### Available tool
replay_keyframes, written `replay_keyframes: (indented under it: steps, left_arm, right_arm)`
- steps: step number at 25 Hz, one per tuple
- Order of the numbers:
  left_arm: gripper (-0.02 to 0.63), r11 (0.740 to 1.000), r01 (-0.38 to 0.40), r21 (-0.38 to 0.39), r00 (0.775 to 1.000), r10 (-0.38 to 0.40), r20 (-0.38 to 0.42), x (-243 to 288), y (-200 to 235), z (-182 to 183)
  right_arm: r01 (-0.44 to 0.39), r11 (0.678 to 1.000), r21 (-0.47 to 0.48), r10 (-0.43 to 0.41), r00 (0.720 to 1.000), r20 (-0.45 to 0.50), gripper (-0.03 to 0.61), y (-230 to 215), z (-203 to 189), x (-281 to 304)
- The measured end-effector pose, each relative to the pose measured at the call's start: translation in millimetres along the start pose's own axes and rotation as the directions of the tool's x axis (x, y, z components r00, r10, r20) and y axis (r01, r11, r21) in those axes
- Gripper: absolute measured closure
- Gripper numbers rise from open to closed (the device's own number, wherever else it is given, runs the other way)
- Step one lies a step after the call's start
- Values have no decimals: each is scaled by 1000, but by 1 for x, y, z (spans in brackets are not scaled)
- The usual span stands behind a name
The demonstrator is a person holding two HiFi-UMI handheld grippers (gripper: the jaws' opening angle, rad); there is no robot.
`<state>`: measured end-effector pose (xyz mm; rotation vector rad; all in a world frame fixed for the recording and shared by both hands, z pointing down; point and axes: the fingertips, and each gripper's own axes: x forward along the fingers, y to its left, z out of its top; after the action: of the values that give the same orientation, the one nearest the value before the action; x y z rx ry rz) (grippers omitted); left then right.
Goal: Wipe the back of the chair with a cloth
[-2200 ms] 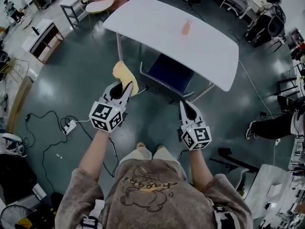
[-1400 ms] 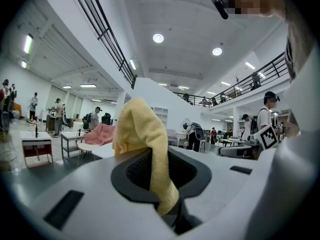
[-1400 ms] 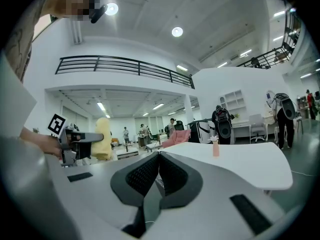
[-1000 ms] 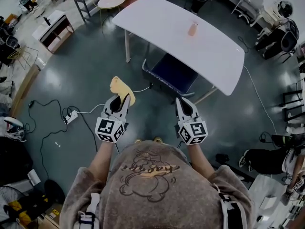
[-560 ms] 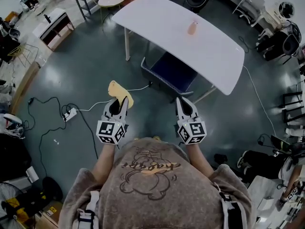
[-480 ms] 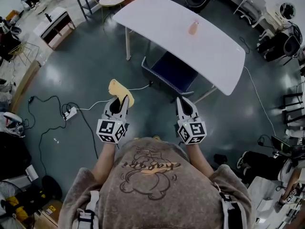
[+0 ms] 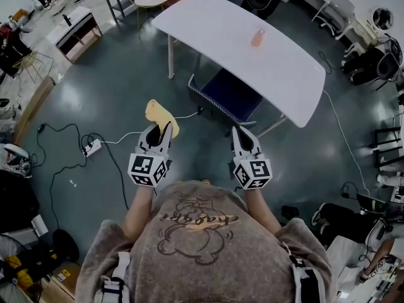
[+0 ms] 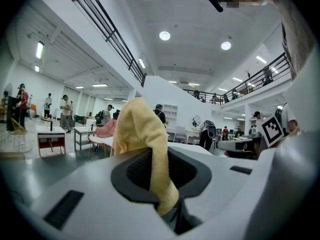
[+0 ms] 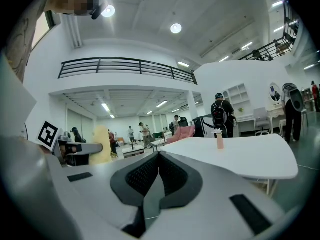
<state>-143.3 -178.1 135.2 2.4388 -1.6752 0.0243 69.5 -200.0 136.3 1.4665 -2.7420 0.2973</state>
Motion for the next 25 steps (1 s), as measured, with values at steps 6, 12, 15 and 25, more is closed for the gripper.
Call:
replay_keyframes:
  steps: [6,12,15,25]
  left_arm:
    - [550,1000,-3,-16,1000,3,7,-3,-2,7]
    - [551,1000,-5,-24,1000,6,8,-5,-6,7]
    - [551,1000,-10,-17,1000,10,7,-4,-8,8]
    - [551,1000,-14,9,1000,14,-4,1,-10,8]
  right_arm:
    - [21,1000,-4,-21,1000,-5,554,-3,1,-6]
    - [21,1000,3,-21,1000,-5,554,-1,0,-10]
    - [24,1000,1,-24,1000,-5,554,-3,1,-11]
    - [7,1000,-17,-8,1000,-15,554,-5,3,-5]
